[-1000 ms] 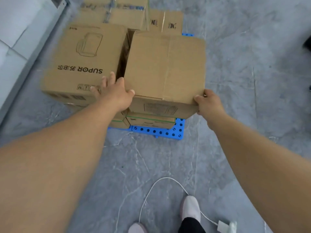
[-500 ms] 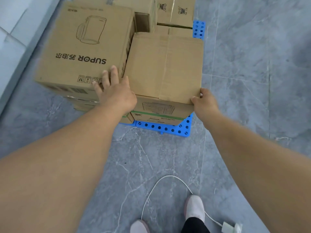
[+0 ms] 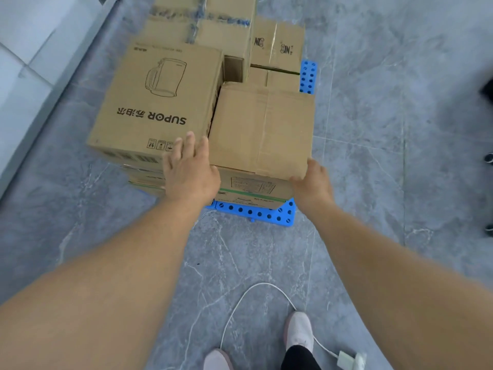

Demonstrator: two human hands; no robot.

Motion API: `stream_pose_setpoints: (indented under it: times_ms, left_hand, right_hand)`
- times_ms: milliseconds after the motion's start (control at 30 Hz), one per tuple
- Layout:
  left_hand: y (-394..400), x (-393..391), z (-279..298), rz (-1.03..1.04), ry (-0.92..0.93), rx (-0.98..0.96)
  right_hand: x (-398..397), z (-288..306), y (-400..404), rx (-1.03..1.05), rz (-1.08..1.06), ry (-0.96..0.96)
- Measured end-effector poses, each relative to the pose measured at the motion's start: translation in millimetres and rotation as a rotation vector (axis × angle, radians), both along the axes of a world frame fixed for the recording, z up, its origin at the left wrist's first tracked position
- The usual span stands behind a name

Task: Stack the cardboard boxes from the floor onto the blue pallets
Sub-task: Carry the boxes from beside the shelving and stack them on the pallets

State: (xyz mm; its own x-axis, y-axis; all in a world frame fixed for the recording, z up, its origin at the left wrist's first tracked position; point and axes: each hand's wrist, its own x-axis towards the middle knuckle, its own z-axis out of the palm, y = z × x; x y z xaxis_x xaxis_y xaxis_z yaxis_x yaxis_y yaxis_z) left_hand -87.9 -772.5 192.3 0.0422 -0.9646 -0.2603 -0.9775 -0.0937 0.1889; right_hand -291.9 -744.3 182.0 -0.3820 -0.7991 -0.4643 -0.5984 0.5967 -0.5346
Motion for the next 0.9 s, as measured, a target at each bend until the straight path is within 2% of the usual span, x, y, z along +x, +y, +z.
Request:
stream_pose_setpoints:
  times_ms: [67, 400, 533, 900]
  left_hand:
    - [19.2, 2.5, 18.4, 0.038, 0.066, -0.008]
    - [118.0, 44.7, 138.7, 0.14, 0.167, -0.008]
    - [161.5, 65.4, 189.7, 0.251, 0.251, 0.001]
    - [281.1, 110.7, 304.6, 0.634, 0.303, -0.1]
  right_hand:
    - [13.7, 21.2, 13.4, 0.023, 0.039, -0.015]
    - [77.5, 155.5, 92.7, -0.007, 0.319, 0.085]
    - [101.1, 205.9, 117.3, -0.04, 0.416, 0.106]
    - [162.2, 316.9, 170.8, -0.199, 0.685, 0.023]
